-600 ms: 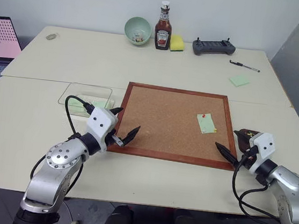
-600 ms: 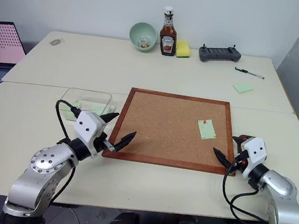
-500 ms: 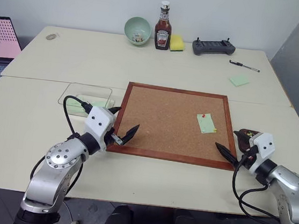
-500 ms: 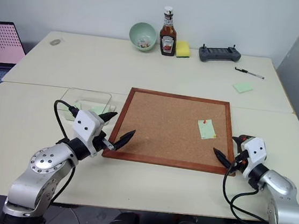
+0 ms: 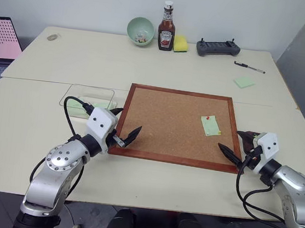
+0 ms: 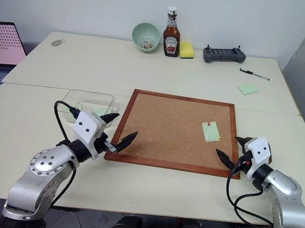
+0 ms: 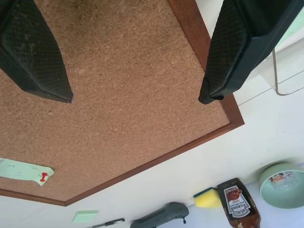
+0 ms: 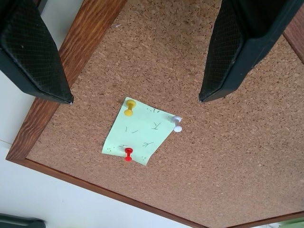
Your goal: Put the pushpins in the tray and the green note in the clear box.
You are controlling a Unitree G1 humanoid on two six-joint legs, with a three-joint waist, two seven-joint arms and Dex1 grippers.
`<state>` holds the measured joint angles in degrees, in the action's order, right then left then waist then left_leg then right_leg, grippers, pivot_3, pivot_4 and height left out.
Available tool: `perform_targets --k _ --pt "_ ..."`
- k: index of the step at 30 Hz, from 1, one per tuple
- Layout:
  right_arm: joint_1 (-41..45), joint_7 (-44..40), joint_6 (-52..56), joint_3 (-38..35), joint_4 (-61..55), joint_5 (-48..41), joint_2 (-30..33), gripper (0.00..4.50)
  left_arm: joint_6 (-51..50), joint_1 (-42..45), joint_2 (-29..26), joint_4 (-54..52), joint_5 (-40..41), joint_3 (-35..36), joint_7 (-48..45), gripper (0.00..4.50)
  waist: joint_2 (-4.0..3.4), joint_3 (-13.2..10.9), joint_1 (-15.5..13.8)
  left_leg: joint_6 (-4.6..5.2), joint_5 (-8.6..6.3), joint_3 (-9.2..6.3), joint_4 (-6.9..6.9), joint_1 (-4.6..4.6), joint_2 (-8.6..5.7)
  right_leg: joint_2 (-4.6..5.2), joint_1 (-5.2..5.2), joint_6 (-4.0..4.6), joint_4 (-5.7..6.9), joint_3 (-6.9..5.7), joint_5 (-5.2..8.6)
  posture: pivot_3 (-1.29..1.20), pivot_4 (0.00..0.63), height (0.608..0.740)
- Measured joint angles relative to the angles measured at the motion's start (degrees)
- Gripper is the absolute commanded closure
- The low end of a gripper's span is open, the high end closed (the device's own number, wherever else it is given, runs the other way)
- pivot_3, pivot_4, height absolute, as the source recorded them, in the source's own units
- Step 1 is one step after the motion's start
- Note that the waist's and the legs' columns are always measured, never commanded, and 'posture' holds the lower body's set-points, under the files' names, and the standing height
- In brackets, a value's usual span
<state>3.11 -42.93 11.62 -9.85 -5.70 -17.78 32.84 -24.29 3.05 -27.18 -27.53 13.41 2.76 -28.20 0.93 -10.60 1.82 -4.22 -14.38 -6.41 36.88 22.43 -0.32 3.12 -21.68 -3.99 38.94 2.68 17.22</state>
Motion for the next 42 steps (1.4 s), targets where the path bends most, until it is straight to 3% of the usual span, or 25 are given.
perform_targets --k 17,21,27,40,42 --pt "-0.2 1.1 3.7 0.4 -5.6 -1.3 -0.1 0.01 1.4 2.9 0.6 0.1 3.6 0.0 -3.1 0.0 0.0 0.0 0.0 0.0 0.0 -0.01 0.0 0.0 0.0 0.0 0.0 0.0 0.0 -0.01 0.0 0.0 0.15 0.74" --pt "-0.7 1.7 4.2 0.4 -6.5 -1.3 -0.1 0.0 2.3 4.2 1.2 0.3 3.8 -0.5 -3.8 0.61 0.0 0.0 0.0 0.0 0.0 -0.01 0.0 0.01 0.0 0.0 0.0 0.0 0.0 -0.01 0.0 0.0 0.15 0.74" --pt "-1.6 1.9 4.9 0.4 -7.7 -1.4 -0.1 0.0 2.9 5.6 2.4 1.9 3.5 -3.0 -4.0 1.88 0.0 0.0 0.0 0.0 0.0 0.0 0.0 0.01 0.0 0.0 0.0 0.0 -0.01 -0.01 0.0 0.0 0.15 0.74" --pt "-1.7 1.9 5.0 0.4 -7.9 -1.4 -0.4 0.0 5.2 13.9 9.3 15.7 0.2 -11.7 -4.6 4.37 0.0 0.0 0.0 0.0 0.0 -0.01 0.01 0.0 -0.01 -0.01 0.01 0.0 -0.01 -0.02 0.0 0.0 0.15 0.74" --pt "-1.5 1.9 5.0 0.5 -7.9 -1.4 -0.7 0.0 6.3 14.7 10.6 18.5 -0.2 -12.4 -4.9 4.46 0.0 0.0 0.0 0.0 0.0 -0.01 0.02 0.01 -0.01 0.0 0.02 0.0 -0.01 -0.02 0.0 0.0 0.15 0.74"
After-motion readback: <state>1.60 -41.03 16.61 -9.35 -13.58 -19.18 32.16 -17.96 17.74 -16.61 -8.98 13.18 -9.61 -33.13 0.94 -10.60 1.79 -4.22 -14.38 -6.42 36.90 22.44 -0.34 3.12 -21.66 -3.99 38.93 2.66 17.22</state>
